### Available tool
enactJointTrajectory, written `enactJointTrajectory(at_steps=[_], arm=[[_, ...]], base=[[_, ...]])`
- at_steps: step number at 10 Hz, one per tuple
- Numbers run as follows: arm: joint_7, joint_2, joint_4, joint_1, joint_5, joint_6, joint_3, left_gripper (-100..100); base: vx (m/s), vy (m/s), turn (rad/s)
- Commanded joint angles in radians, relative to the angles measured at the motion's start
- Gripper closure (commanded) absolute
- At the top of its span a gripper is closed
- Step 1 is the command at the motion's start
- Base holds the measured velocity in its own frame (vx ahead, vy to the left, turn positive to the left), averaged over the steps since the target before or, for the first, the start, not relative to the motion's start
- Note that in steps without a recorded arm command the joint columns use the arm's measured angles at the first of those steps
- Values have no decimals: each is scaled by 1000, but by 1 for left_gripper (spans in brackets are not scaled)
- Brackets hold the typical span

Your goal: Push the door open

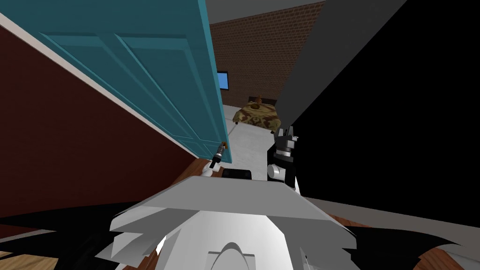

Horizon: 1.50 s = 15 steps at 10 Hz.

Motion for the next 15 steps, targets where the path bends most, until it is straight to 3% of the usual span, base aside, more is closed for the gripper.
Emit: enactJointTrajectory(at_steps=[1,7,13,15], arm=[[0,1,-1,-1,0,1,0,100],[-3,4,1,1,4,4,7,100],[-15,19,3,0,26,7,43,100],[-24,27,5,-1,42,10,70,100]], base=[[-16,1,-7],[5,-2,2],[183,-55,29],[183,-60,53]])
